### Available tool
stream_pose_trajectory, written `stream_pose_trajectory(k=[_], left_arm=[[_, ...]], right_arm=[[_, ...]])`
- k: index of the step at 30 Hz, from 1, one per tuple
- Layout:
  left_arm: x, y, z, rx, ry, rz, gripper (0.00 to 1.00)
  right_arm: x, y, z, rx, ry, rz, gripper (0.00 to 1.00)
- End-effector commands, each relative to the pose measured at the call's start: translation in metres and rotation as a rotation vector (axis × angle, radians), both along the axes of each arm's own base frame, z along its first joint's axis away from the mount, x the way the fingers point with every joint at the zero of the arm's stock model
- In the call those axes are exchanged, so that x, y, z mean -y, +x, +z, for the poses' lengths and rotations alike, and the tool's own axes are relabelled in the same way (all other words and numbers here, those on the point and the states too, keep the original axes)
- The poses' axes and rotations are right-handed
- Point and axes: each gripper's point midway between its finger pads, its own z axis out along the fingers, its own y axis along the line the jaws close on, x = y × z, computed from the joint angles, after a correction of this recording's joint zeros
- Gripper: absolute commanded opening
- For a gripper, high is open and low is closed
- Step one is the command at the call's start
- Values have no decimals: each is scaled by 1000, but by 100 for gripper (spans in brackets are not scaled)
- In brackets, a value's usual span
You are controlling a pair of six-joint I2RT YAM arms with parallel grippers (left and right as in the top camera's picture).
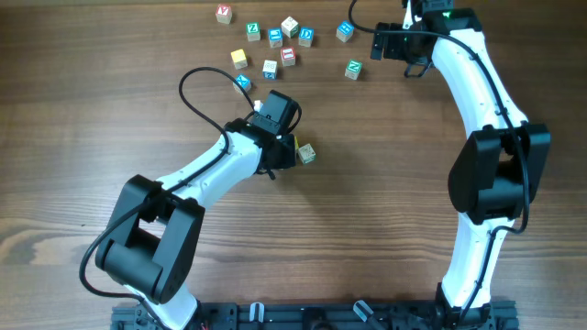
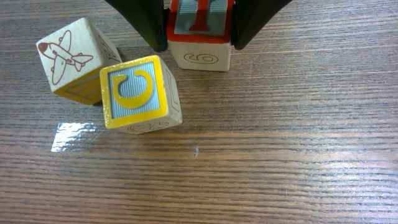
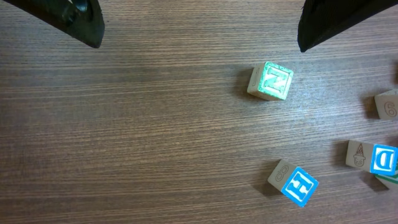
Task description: Form a circle
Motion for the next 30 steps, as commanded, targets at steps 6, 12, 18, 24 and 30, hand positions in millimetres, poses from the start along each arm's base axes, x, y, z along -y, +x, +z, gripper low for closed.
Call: stream_pose_trajectory(k=[6, 12, 18, 24, 30], left_arm=[[0, -6, -7, -24, 8, -10, 42], [5, -9, -7, -40, -20, -20, 34], [6, -7, -6, -33, -23, -20, 34], [7, -5, -5, -25, -27, -20, 36], [6, -5, -5, -26, -26, -20, 49]], right_arm=[[1, 3, 13, 31, 0, -13, 100], [1, 3, 13, 31, 0, -13, 100], [2, 3, 13, 31, 0, -14, 100], [1, 3, 13, 31, 0, -13, 100], [1, 3, 13, 31, 0, -13, 100]])
